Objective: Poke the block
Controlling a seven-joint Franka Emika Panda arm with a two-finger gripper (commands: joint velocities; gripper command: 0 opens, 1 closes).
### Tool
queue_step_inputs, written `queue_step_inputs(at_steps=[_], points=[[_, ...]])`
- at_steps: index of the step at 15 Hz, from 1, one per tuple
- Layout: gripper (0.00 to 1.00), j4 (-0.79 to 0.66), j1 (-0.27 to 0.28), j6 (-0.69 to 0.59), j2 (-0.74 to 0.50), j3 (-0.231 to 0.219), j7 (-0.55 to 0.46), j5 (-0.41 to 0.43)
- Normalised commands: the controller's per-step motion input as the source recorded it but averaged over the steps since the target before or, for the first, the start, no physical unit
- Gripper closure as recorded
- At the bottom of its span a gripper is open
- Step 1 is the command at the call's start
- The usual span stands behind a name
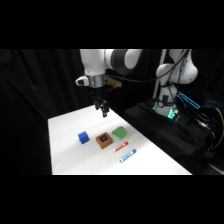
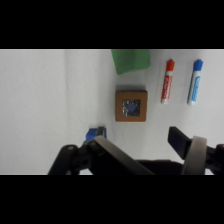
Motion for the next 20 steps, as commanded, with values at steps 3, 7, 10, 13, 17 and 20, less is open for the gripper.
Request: queue_step_inputs(at_steps=[3,7,10,13,17,20], points=[[0.35,0.11,-0.034,0.14,0.09,0.019,0.03,0.123],[0.69,-0.03,-0.034,0.15,0.00,0.024,0.01,0.107],[0.93,-0.08,-0.028,0.19,-0.01,0.035,-0.01,0.105],[1.00,-0.07,-0.025,0.24,0.07,0.042,-0.02,0.116],[1.00,-0.03,-0.040,0.27,0.17,0.049,-0.07,0.148],[1.00,-0.02,-0.047,0.30,0.19,0.062,-0.08,0.136]])
